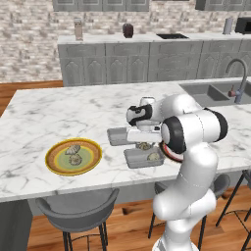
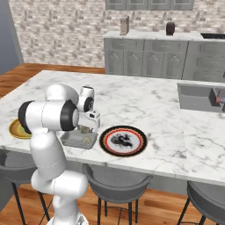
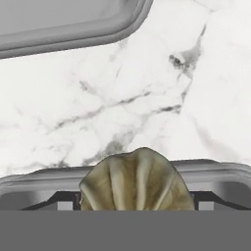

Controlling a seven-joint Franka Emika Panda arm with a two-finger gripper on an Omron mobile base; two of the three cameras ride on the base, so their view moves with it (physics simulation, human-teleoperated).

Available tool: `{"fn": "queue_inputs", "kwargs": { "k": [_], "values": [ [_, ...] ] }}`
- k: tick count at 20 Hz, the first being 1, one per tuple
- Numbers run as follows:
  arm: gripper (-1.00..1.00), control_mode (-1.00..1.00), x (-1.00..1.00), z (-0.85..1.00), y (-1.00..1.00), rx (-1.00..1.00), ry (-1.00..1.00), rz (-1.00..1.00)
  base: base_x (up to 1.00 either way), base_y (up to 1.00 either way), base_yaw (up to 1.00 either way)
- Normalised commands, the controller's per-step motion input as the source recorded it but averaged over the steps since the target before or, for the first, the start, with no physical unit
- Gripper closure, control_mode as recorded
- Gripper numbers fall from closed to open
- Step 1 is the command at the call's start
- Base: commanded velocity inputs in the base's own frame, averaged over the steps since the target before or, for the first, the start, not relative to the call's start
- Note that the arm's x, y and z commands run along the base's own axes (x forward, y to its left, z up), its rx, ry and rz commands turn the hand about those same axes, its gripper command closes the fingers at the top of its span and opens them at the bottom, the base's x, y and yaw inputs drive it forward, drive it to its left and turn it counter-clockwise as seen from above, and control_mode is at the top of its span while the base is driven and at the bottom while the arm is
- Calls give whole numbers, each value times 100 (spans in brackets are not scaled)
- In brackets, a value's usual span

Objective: Place two dumplings into each of the tupperware containers and then place the containers in the fridge.

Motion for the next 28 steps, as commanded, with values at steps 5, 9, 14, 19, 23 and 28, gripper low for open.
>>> {"fn": "queue_inputs", "kwargs": {
  "k": [5, 9, 14, 19, 23, 28],
  "values": [
    [100, -100, -27, -5, 3, 0, 0, 0, 0, 0, 0],
    [100, -100, -63, 1, 0, 0, -1, 0, 0, 0, 0],
    [100, -100, -69, 0, 1, 0, 0, 0, 0, 0, 0],
    [100, -100, 10, 0, 3, 0, 0, 0, 0, 0, 0],
    [100, -100, 29, 0, 12, 0, 0, 0, 0, 0, 0],
    [100, -100, 26, -12, 19, 0, 1, 0, 0, 0, 0]
  ]
}}
